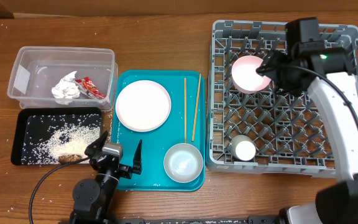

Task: Sort waste into correct bins and load items into the dishwasher
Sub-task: 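Carry the pink bowl with the right gripper and set it in the rack, then release the pink bowl and move the right gripper back over the rack, then reach the right gripper to the white plate on the teal tray and grasp it, then carry the white plate with the right gripper and stand it in the rack, then reach the right gripper to the white bowl on the teal tray and grasp it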

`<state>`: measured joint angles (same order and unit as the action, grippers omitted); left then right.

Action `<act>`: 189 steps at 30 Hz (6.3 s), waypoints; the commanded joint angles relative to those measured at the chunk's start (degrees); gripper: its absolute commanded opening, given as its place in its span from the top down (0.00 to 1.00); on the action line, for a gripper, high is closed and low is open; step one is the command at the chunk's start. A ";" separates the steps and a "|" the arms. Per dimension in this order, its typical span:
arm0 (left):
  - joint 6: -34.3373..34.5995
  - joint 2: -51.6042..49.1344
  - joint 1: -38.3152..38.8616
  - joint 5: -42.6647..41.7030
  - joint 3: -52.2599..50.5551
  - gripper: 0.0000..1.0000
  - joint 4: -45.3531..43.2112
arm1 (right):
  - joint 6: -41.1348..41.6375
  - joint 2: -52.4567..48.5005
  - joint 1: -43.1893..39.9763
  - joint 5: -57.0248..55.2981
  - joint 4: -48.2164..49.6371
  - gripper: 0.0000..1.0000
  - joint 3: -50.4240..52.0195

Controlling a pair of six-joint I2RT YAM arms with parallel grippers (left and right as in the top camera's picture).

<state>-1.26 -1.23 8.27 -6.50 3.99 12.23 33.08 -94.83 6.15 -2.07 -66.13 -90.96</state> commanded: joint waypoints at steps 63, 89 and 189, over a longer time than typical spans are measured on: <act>0.35 0.52 0.37 -0.57 -0.22 0.00 -0.04 | 19.08 -13.22 16.17 -54.60 -22.53 0.96 1.36; 0.35 0.52 0.37 -0.57 -0.22 0.00 -0.04 | 19.47 -12.15 20.92 -38.51 -26.86 0.72 -4.35; 0.35 0.52 0.37 -0.57 -0.22 0.00 -0.04 | -16.11 -9.64 32.85 -42.49 3.78 0.53 -2.91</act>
<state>-1.26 -1.23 8.27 -6.52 3.99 12.23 15.07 -106.98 36.12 -55.20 -61.95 -93.58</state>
